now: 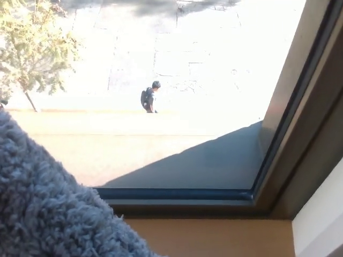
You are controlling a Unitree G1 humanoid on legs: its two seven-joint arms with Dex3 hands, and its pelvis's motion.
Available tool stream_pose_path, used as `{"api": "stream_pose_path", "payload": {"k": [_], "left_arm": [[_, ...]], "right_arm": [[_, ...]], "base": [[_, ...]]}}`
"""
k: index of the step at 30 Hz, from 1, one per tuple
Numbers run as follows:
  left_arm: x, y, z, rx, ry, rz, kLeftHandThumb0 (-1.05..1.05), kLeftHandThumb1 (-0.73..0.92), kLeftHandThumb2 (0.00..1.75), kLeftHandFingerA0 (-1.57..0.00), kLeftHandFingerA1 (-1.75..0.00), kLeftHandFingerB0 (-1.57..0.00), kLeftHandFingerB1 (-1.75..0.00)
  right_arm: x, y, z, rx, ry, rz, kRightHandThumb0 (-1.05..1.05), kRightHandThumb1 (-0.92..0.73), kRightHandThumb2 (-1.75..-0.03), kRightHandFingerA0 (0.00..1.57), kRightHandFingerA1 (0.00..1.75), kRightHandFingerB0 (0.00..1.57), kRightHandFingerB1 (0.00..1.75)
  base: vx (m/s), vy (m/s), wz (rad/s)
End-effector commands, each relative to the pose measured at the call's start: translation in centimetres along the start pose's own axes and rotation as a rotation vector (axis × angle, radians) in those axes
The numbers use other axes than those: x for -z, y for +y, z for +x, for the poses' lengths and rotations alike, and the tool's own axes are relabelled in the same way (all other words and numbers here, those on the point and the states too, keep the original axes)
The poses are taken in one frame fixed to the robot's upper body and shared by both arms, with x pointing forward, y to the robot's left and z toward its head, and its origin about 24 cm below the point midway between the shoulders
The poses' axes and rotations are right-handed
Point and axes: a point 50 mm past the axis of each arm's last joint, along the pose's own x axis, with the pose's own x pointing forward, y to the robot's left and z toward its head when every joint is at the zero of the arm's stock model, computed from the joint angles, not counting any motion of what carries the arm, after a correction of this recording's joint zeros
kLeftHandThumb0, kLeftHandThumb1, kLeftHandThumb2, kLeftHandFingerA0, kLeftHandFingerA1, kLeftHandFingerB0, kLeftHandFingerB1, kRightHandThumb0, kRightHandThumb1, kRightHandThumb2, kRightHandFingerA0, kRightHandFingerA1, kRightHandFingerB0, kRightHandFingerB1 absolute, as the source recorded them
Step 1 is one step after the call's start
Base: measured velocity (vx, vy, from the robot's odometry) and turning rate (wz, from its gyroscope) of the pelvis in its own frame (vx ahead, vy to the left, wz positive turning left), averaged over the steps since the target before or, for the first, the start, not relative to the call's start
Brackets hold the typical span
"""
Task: Pick up a grey duster using the right hand and walk towards the window and then clean the window using the duster
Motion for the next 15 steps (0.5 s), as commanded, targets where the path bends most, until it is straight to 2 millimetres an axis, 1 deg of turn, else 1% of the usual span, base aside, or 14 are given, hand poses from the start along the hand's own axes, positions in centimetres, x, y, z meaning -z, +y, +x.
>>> {"api": "stream_pose_path", "payload": {"k": [1, 2, 3, 6, 7, 8, 9, 10, 12, 13, 14, 15], "left_arm": [[-0.04, 0.14, -0.13, -0.01, -0.026, 0.015, -0.12, 0.56, 0.99, -1.07, -1.17, -0.89, -0.96], [-0.04, 0.2, -0.14, -0.01, -0.029, 0.022, -0.13, 0.54, 1.02, -1.11, -1.17, -0.91, -0.97], [0.04, 0.24, -0.17, -0.009, -0.026, 0.019, -0.11, 0.54, 1.03, -1.08, -1.15, -0.89, -0.96], [0.16, 0.39, -0.16, -0.012, -0.013, -0.002, -0.12, 0.56, 1.02, -1.1, -1.16, -0.89, -0.95], [0.25, 0.46, -0.21, -0.015, -0.011, 0.0, -0.1, 0.55, 1.03, -1.1, -1.16, -0.91, -0.96], [0.29, 0.51, -0.23, -0.016, -0.011, -0.001, -0.08, 0.54, 1.07, -1.11, -1.18, -0.92, -0.98], [0.3, 0.53, -0.24, -0.016, -0.013, -0.003, -0.08, 0.54, 1.07, -1.11, -1.18, -0.92, -0.98], [0.33, 0.62, -0.29, -0.017, -0.017, -0.003, -0.13, 0.55, 1.03, -1.11, -1.17, -0.94, -1.0], [0.41, 0.7, -0.34, -0.018, -0.017, -0.004, -0.13, 0.55, 1.03, -1.11, -1.17, -0.94, -1.0], [0.43, 0.76, -0.34, -0.021, -0.015, -0.002, -0.12, 0.54, 1.0, -1.1, -1.17, -0.92, -0.98], [0.46, 0.83, -0.33, -0.025, -0.01, 0.0, -0.12, 0.54, 1.0, -1.1, -1.17, -0.92, -0.98], [0.53, 0.9, -0.37, -0.028, -0.01, 0.004, -0.1, 0.52, 1.02, -1.07, -1.18, -0.91, -0.97]], "right_arm": [[-0.73, 0.59, 0.14, -0.01, -0.047, 0.045, -0.38, -0.44, -1.36, 1.06, 1.75, 0.87, 1.74], [-0.72, 0.63, 0.15, -0.013, -0.044, 0.055, -0.38, -0.43, -1.37, 1.05, 1.75, 0.89, 1.71], [-0.72, 0.63, 0.13, -0.013, -0.042, 0.054, -0.37, -0.43, -1.39, 1.05, 1.75, 0.88, 1.73], [-0.71, 0.72, 0.1, -0.016, -0.038, 0.062, -0.37, -0.42, -1.4, 1.05, 1.75, 0.9, 1.7], [-0.71, 0.74, 0.04, -0.019, -0.039, 0.063, -0.38, -0.43, -1.39, 1.06, 1.75, 0.9, 1.7], [-0.72, 0.76, 0.02, -0.019, -0.04, 0.065, -0.36, -0.42, -1.41, 1.06, 1.75, 0.91, 1.69], [-0.73, 0.78, 0.02, -0.018, -0.04, 0.068, -0.36, -0.42, -1.41, 1.06, 1.75, 0.91, 1.69], [-0.69, 0.83, 0.01, -0.018, -0.046, 0.073, -0.37, -0.42, -1.4, 1.05, 1.75, 0.91, 1.68], [-0.67, 0.86, -0.03, -0.019, -0.048, 0.075, -0.37, -0.42, -1.4, 1.05, 1.75, 0.91, 1.68], [-0.65, 0.87, -0.04, -0.021, -0.045, 0.074, -0.38, -0.4, -1.45, 1.05, 1.75, 0.91, 1.69], [-0.62, 0.89, -0.06, -0.023, -0.041, 0.073, -0.38, -0.4, -1.45, 1.05, 1.75, 0.91, 1.69], [-0.59, 0.89, -0.12, -0.019, -0.049, 0.067, -0.37, -0.46, -1.33, 1.05, 1.75, 0.9, 1.69]], "base": [[-0.17, 0.143, 0.03], [-0.18, 0.118, -0.02], [-0.16, 0.085, 0.04], [-0.15, 0.032, 0.01], [-0.15, -0.009, 0.01], [-0.16, -0.049, -0.01], [-0.18, -0.082, 0.04], [-0.23, -0.107, 0.01], [-0.32, -0.126, 0.07], [-0.33, -0.243, 0.04], [-0.33, -0.23, 0.03], [-0.33, -0.222, 0.08]]}}
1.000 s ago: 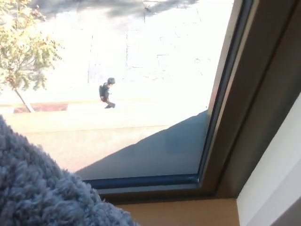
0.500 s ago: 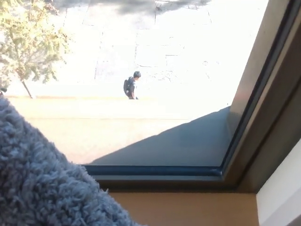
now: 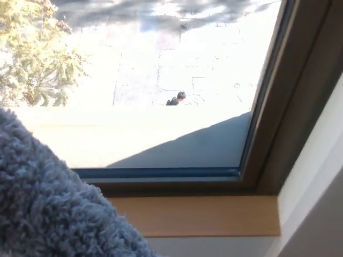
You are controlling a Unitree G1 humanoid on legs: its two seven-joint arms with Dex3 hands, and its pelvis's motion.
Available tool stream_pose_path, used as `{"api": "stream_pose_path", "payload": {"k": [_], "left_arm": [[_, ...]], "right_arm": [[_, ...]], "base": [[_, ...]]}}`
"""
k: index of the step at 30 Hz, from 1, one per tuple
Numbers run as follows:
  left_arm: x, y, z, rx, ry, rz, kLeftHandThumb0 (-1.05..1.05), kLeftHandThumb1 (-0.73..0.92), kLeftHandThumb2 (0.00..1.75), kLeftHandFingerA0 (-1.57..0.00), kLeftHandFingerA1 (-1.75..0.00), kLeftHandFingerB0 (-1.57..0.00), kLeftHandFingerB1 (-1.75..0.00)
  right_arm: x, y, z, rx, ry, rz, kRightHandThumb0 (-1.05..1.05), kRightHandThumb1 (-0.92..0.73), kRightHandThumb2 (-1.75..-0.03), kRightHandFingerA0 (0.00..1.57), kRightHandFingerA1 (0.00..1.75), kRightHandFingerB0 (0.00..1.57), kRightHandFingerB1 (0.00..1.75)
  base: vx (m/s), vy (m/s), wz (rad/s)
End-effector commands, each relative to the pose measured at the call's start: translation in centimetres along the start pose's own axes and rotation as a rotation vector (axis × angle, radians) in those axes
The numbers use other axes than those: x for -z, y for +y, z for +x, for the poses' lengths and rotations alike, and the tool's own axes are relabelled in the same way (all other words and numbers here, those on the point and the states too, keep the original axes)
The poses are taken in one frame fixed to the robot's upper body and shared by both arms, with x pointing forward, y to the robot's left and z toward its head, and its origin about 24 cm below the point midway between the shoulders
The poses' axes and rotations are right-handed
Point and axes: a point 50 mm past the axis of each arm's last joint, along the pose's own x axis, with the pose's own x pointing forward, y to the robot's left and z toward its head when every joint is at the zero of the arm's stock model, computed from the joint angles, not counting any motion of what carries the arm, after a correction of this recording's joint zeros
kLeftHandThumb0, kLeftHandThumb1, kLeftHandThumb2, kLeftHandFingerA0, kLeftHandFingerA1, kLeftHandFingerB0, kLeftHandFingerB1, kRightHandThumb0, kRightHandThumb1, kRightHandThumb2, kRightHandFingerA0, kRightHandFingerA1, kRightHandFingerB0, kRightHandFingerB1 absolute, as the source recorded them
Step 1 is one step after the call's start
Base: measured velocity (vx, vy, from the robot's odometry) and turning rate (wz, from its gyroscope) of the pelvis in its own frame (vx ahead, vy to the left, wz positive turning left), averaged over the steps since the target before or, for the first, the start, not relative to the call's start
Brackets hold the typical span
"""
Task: Pick up a grey duster using the right hand and walk towards the window and then clean the window using the duster
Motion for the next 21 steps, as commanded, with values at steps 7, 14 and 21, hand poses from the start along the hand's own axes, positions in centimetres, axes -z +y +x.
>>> {"api": "stream_pose_path", "payload": {"k": [7, 14, 21], "left_arm": [[-0.28, 0.53, -0.04, -0.015, -0.036, 0.018, -0.17, 0.61, 0.82, -1.01, -1.2, -0.89, -0.98], [-0.39, 0.29, 0.07, -0.012, -0.029, 0.002, -0.12, 0.57, 0.96, -1.07, -1.2, -0.89, -0.95], [-0.42, 0.22, -0.04, -0.007, -0.047, 0.001, -0.13, 0.59, 0.91, -1.02, -1.23, -0.9, -1.01]], "right_arm": [[-0.62, 0.73, -0.16, -0.007, -0.049, 0.036, -0.38, -0.45, -1.38, 1.05, 1.75, 0.89, 1.71], [-0.54, 0.51, -0.29, -0.003, -0.054, 0.038, -0.36, -0.42, -1.43, 1.04, 1.75, 0.87, 1.74], [-0.54, 0.55, 0.01, -0.006, -0.05, 0.062, -0.37, -0.45, -1.37, 1.05, 1.75, 0.9, 1.7]], "base": [[-0.22, 0.022, 0.07], [-0.24, 0.319, 0.12], [-0.07, 0.13, 0.05]]}}
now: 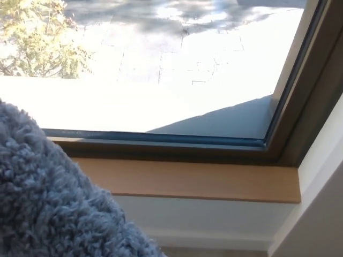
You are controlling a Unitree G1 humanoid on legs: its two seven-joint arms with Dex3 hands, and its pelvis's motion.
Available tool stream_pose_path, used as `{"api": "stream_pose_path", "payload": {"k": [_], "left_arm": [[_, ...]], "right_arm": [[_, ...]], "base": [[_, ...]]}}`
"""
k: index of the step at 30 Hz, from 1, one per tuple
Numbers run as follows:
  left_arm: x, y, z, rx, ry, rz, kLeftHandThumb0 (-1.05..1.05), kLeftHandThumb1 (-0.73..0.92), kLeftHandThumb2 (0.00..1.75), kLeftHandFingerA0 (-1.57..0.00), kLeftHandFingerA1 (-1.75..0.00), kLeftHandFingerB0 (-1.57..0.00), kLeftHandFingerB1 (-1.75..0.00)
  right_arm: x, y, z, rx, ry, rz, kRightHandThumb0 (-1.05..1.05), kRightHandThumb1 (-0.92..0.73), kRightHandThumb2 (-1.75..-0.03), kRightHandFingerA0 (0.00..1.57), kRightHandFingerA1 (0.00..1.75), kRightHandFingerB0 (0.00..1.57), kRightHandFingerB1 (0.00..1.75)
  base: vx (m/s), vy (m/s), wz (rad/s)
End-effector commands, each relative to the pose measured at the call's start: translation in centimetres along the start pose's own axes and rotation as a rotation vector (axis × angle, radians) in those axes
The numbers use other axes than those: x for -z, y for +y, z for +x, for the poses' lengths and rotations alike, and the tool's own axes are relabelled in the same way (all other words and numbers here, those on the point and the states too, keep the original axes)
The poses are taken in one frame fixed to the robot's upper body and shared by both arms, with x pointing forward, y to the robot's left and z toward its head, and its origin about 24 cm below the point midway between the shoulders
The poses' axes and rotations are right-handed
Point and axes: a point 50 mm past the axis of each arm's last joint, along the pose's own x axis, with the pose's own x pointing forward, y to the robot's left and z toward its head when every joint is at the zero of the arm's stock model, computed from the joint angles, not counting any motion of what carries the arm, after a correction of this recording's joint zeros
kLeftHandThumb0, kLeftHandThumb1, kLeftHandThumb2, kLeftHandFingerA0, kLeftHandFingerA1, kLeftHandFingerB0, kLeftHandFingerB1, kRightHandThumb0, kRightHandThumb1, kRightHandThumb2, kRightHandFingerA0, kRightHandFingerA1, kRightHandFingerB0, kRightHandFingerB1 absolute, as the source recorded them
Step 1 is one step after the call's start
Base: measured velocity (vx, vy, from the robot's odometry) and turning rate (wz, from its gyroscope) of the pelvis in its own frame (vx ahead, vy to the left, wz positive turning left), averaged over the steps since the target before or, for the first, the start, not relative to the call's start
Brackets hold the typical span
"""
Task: Pick up a grey duster using the right hand and walk towards the window and then clean the window using the duster
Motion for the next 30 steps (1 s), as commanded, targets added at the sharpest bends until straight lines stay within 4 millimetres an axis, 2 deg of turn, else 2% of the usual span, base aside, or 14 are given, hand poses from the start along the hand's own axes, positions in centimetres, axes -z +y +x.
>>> {"api": "stream_pose_path", "payload": {"k": [1, 3, 6, 8, 10, 13, 20, 22, 23, 24, 25, 26, 27, 30], "left_arm": [[-0.31, -0.18, -0.05, 0.004, -0.038, -0.019, -0.13, 0.59, 0.91, -1.02, -1.23, -0.9, -1.01], [-0.27, -0.18, -0.05, -0.001, -0.034, -0.003, -0.16, 0.63, 0.85, -1.02, -1.22, -0.9, -0.99], [-0.1, -0.36, -0.13, 0.003, -0.029, -0.016, -0.13, 0.53, 1.0, -1.08, -1.18, -0.92, -0.99], [-0.14, -0.5, -0.12, 0.006, -0.03, -0.017, -0.15, 0.54, 0.97, -1.09, -1.18, -0.93, -1.01], [-0.05, -0.59, -0.16, 0.008, -0.027, -0.017, -0.13, 0.58, 0.89, -1.07, -1.21, -0.92, -1.01], [-0.05, -0.72, -0.19, 0.01, -0.03, -0.016, -0.15, 0.54, 0.97, -1.09, -1.19, -0.94, -1.02], [-0.3, -0.78, -0.04, 0.007, -0.029, -0.016, -0.14, 0.61, 0.9, -1.04, -1.21, -0.92, -1.02], [-0.22, -0.68, -0.07, 0.012, -0.029, -0.02, -0.12, 0.54, 1.02, -1.05, -1.17, -0.92, -0.98], [-0.19, -0.61, -0.11, 0.014, -0.031, -0.016, -0.13, 0.55, 1.01, -1.06, -1.18, -0.92, -0.99], [-0.21, -0.6, -0.11, 0.012, -0.033, -0.014, -0.13, 0.54, 1.02, -1.06, -1.19, -0.93, -1.0], [-0.18, -0.58, -0.14, 0.011, -0.036, -0.019, -0.15, 0.53, 1.0, -1.07, -1.19, -0.93, -1.01], [-0.17, -0.58, -0.16, 0.011, -0.037, -0.021, -0.15, 0.53, 1.0, -1.07, -1.19, -0.93, -1.01], [-0.14, -0.56, -0.15, 0.009, -0.034, -0.017, -0.13, 0.53, 1.04, -1.06, -1.2, -0.92, -1.0], [-0.23, -0.54, -0.07, 0.007, -0.03, -0.008, -0.12, 0.53, 1.01, -1.08, -1.16, -0.92, -0.98]], "right_arm": [[-0.8, 0.52, 0.11, -0.023, -0.048, 0.033, -0.37, -0.45, -1.37, 1.05, 1.75, 0.9, 1.7], [-0.82, 0.44, 0.13, -0.022, -0.044, 0.03, -0.36, -0.45, -1.38, 1.06, 1.75, 0.9, 1.71], [-0.81, 0.31, 0.18, -0.025, -0.044, 0.029, -0.36, -0.46, -1.41, 1.14, 1.75, 0.92, 1.64], [-0.8, 0.3, 0.16, -0.024, -0.042, 0.025, -0.37, -0.41, -1.4, 1.06, 1.75, 0.91, 1.69], [-0.77, 0.28, 0.13, -0.024, -0.038, 0.035, -0.36, -0.45, -1.43, 1.13, 1.75, 0.92, 1.64], [-0.81, 0.23, 0.16, -0.034, -0.043, 0.033, -0.35, -0.44, -1.38, 1.04, 1.75, 0.88, 1.7], [-0.89, 0.31, 0.41, -0.041, -0.046, 0.015, -0.35, -0.44, -1.39, 1.04, 1.75, 0.88, 1.71], [-0.87, 0.37, 0.45, -0.048, -0.047, 0.004, -0.35, -0.44, -1.41, 1.04, 1.75, 0.88, 1.71], [-0.89, 0.41, 0.36, -0.046, -0.049, 0.0, -0.2, -0.64, -1.28, 1.21, 1.27, 1.24, 1.28], [-0.87, 0.41, 0.36, -0.047, -0.046, -0.002, -0.2, -0.64, -1.28, 1.21, 1.27, 1.24, 1.28], [-0.88, 0.42, 0.33, -0.049, -0.042, -0.002, -0.36, -0.48, -1.43, 1.11, 1.75, 0.91, 1.65], [-0.89, 0.43, 0.32, -0.049, -0.041, -0.002, -0.36, -0.48, -1.43, 1.11, 1.75, 0.91, 1.65], [-0.93, 0.46, 0.34, -0.049, -0.045, 0.006, -0.2, -0.63, -1.28, 1.22, 1.27, 1.25, 1.29], [-0.9, 0.46, 0.36, -0.046, -0.046, 0.005, -0.19, -0.64, -1.28, 1.22, 1.27, 1.25, 1.29]], "base": [[-0.04, -0.006, 0.06], [-0.06, -0.016, 0.08], [-0.07, -0.132, -0.16], [-0.15, -0.17, 0.08], [0.0, 0.027, -0.06], [0.0, 0.065, -0.02], [0.06, 0.25, -0.07], [0.12, 0.513, -0.06], [0.14, 0.289, 0.13], [0.18, 0.22, 0.11], [0.18, 0.19, 0.05], [0.15, 0.161, 0.06], [0.16, 0.133, 0.08], [0.23, 0.109, 0.13]]}}
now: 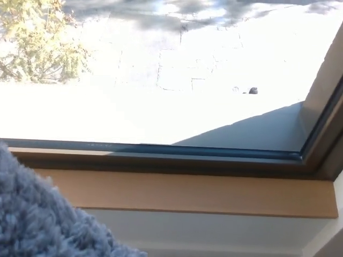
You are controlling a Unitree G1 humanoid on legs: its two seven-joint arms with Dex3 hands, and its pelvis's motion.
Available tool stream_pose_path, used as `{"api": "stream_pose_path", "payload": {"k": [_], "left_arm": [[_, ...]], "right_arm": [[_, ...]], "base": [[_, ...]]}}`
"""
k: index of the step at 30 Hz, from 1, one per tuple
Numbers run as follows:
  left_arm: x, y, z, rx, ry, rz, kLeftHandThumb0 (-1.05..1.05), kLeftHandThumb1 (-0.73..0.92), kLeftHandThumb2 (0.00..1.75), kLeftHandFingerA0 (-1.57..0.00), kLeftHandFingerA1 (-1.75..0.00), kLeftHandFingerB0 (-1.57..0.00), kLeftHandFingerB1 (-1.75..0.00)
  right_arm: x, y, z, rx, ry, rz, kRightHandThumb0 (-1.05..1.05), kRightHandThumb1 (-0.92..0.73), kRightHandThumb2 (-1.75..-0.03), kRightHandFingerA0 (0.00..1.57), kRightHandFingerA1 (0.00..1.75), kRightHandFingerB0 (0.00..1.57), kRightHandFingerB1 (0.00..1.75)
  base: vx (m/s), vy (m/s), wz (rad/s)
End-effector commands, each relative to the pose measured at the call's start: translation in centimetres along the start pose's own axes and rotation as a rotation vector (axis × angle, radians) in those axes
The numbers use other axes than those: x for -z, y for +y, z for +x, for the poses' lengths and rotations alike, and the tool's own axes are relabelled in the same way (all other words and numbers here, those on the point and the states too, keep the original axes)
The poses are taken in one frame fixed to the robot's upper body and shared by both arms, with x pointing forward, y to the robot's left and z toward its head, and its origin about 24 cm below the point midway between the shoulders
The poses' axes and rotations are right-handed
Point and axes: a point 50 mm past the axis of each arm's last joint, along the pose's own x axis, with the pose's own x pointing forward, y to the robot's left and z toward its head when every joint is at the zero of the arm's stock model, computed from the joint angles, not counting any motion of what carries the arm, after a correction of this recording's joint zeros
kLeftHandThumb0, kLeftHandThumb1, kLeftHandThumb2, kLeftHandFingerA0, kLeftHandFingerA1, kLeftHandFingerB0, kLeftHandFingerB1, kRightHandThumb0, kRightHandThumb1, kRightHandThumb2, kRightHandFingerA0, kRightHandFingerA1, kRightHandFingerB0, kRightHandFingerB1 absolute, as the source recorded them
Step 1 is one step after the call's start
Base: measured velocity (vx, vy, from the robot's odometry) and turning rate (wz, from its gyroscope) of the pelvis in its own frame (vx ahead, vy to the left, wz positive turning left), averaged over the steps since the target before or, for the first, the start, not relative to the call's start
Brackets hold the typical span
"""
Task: Pick up a grey duster using the right hand and walk towards the window and then clean the window using the duster
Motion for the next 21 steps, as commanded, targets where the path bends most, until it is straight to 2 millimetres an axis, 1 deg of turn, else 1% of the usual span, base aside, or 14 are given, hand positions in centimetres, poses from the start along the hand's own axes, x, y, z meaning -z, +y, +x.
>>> {"api": "stream_pose_path", "payload": {"k": [1, 2, 5, 6, 9, 11, 12, 13, 16, 17, 18, 19, 20, 21], "left_arm": [[-0.53, 0.15, 0.11, -0.009, -0.036, 0.003, -0.12, 0.53, 1.01, -1.08, -1.16, -0.92, -0.98], [-0.54, 0.1, 0.1, -0.003, -0.039, 0.011, -0.14, 0.59, 0.88, -1.06, -1.21, -0.92, -1.01], [-0.59, 0.08, 0.09, -0.006, -0.044, 0.008, -0.14, 0.54, 1.02, -1.1, -1.17, -0.94, -1.0], [-0.56, 0.07, 0.1, -0.006, -0.039, -0.002, -0.12, 0.55, 1.0, -1.07, -1.2, -0.93, -1.0], [-0.54, 0.06, 0.12, -0.01, -0.034, 0.003, -0.14, 0.61, 0.88, -1.02, -1.22, -0.91, -0.99], [-0.53, 0.08, 0.1, -0.009, -0.038, 0.021, -0.12, 0.6, 0.91, -1.0, -1.23, -0.9, -1.0], [-0.51, 0.09, 0.11, -0.01, -0.035, 0.014, -0.12, 0.6, 0.91, -1.0, -1.23, -0.9, -1.0], [-0.51, 0.09, 0.11, -0.01, -0.035, 0.015, -0.13, 0.6, 0.9, -1.03, -1.23, -0.91, -1.01], [-0.47, 0.12, 0.08, -0.01, -0.035, 0.01, -0.11, 0.59, 0.92, -1.03, -1.22, -0.89, -0.98], [-0.46, 0.15, 0.09, -0.016, -0.031, 0.001, -0.11, 0.59, 0.91, -1.05, -1.22, -0.89, -1.01], [-0.47, 0.18, 0.1, -0.016, -0.031, -0.007, -0.13, 0.55, 0.98, -1.09, -1.2, -0.94, -1.02], [-0.48, 0.18, 0.09, -0.012, -0.033, -0.011, -0.13, 0.55, 0.98, -1.09, -1.2, -0.94, -1.02], [-0.47, 0.2, 0.09, -0.016, -0.034, -0.003, -0.12, 0.58, 0.92, -1.07, -1.22, -0.92, -1.03], [-0.49, 0.19, 0.1, -0.018, -0.033, 0.002, -0.16, 0.61, 0.85, -1.06, -1.22, -0.92, -1.0]], "right_arm": [[-0.61, 0.57, 0.08, -0.018, -0.032, 0.013, -0.19, -0.64, -1.28, 1.22, 1.27, 1.25, 1.29], [-0.58, 0.59, 0.1, -0.015, -0.033, 0.016, -0.33, -0.47, -1.44, 1.11, 1.75, 0.92, 1.65], [-0.55, 0.6, 0.09, -0.014, -0.032, 0.021, -0.35, -0.44, -1.41, 1.04, 1.75, 0.9, 1.69], [-0.54, 0.6, 0.11, -0.015, -0.027, 0.019, -0.2, -0.64, -1.28, 1.21, 1.27, 1.24, 1.28], [-0.57, 0.59, 0.12, -0.016, -0.035, 0.01, -0.19, -0.64, -1.29, 1.21, 1.27, 1.24, 1.28], [-0.56, 0.59, 0.1, -0.015, -0.033, 0.01, -0.2, -0.64, -1.28, 1.21, 1.27, 1.24, 1.28], [-0.56, 0.6, 0.09, -0.015, -0.032, 0.009, -0.2, -0.64, -1.28, 1.21, 1.27, 1.24, 1.28], [-0.56, 0.61, 0.09, -0.013, -0.032, 0.012, -0.35, -0.47, -1.42, 1.12, 1.75, 0.91, 1.64], [-0.53, 0.65, 0.07, -0.012, -0.033, 0.017, -0.35, -0.47, -1.42, 1.12, 1.75, 0.91, 1.64], [-0.53, 0.67, 0.03, -0.014, -0.029, 0.015, -0.2, -0.63, -1.28, 1.21, 1.27, 1.25, 1.28], [-0.53, 0.68, 0.02, -0.015, -0.027, 0.013, -0.2, -0.63, -1.28, 1.21, 1.27, 1.24, 1.28], [-0.54, 0.69, 0.02, -0.015, -0.027, 0.013, -0.2, -0.63, -1.28, 1.21, 1.27, 1.24, 1.28], [-0.56, 0.71, 0.01, -0.014, -0.025, 0.011, -0.34, -0.47, -1.44, 1.11, 1.75, 0.91, 1.65], [-0.56, 0.7, 0.05, -0.014, -0.027, 0.008, -0.34, -0.47, -1.44, 1.12, 1.75, 0.92, 1.64]], "base": [[0.24, -0.003, 0.22], [0.24, -0.004, 0.15], [0.25, -0.035, 0.19], [0.38, -0.184, -0.33], [0.25, -0.062, 0.09], [0.17, 0.05, -0.06], [0.13, 0.149, -0.11], [0.13, 0.131, -0.08], [0.15, 0.189, -0.2], [0.15, 0.229, -0.24], [0.15, 0.233, -0.22], [0.28, 0.278, -0.35], [0.31, 0.35, 1.19], [0.22, 0.336, -0.97]]}}
